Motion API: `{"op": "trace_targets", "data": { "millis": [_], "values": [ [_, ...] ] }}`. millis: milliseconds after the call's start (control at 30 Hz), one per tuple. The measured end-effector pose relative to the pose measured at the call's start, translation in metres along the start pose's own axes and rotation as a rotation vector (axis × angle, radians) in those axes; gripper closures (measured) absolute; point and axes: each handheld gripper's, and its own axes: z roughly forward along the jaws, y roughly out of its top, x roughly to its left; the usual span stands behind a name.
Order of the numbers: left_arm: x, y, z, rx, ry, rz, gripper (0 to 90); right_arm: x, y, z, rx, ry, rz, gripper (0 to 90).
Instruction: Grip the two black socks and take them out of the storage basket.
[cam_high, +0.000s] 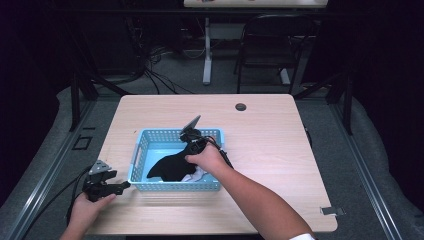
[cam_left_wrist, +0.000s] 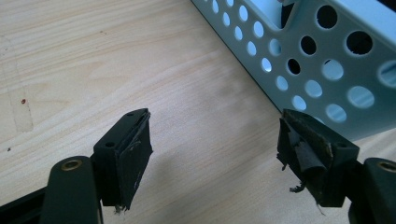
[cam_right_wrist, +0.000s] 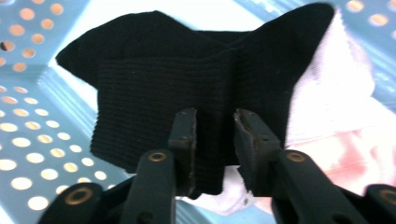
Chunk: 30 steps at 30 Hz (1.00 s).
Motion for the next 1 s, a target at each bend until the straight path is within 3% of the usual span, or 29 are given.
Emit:
{"op": "trace_targets", "data": {
  "millis": [100,200,267,400,767,1000],
  "values": [
    [0.0,0.0,0.0,0.003,0.0,0.002,25.9,0.001,0.0,-0.001,0.017,0.017,-0.011,76.7],
    [0.0,0.0,0.0,0.004,0.0,0.001,25.9,0.007,0.0,-0.006,-0.015,0.036,-0.041,84.7],
    [0.0,0.0,0.0,0.004,0.0,0.0,25.9,0.009,0.0,-0.008,-0.014,0.027,-0.059,85.3],
    [0.0,0.0,0.0,0.003,0.001,0.001,25.8,0.02,0.0,-0.019,-0.068,0.01,-0.121,86.0],
    [0.0,0.0,0.001,0.004,0.0,-0.006,25.8,0.032,0.004,-0.05,-0.125,0.021,-0.184,86.1],
    [0.0,0.0,0.0,0.004,0.001,-0.003,25.9,0.038,0.007,-0.079,-0.145,-0.003,-0.24,86.1]
  ]
}}
